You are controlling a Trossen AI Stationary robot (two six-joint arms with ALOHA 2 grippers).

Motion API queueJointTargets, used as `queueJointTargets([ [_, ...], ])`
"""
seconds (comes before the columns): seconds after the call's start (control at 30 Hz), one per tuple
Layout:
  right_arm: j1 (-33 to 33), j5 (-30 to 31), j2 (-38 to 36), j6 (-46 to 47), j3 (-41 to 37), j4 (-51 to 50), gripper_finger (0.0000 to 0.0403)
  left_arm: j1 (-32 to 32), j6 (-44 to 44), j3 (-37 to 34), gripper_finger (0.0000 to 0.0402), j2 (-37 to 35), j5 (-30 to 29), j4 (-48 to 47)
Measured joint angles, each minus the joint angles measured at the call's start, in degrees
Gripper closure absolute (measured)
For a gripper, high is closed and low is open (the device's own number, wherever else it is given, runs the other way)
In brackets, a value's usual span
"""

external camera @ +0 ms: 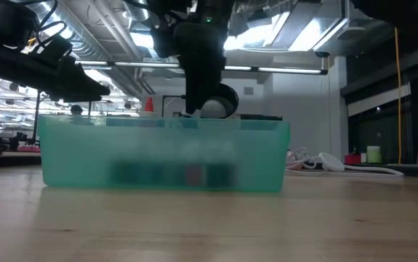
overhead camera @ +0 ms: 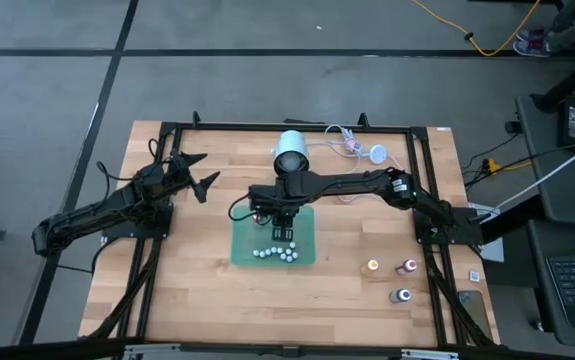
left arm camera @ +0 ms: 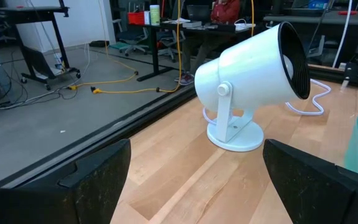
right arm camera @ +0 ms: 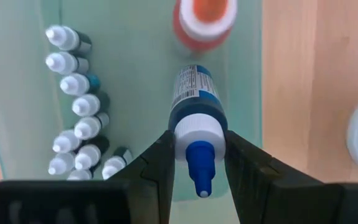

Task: Pick & Place food coloring
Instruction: Put the large blue food coloring bottle into the bin, then put the large yellow food coloring bottle into the bin

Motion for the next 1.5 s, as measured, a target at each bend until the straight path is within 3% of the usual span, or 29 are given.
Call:
queueJointTargets([
  [1.0,-0.04,-2.0,0.29,-2.26,1.2,1.86,0.0254,-0.01,0.0,0.0,0.0041,0.02,0.0,0.0],
  [1.5,-0.05,3.03,-0.31,-1.99,3.7,1.85,0.0254,-0.01,0.0,0.0,0.0041,0.01,0.0,0.0],
])
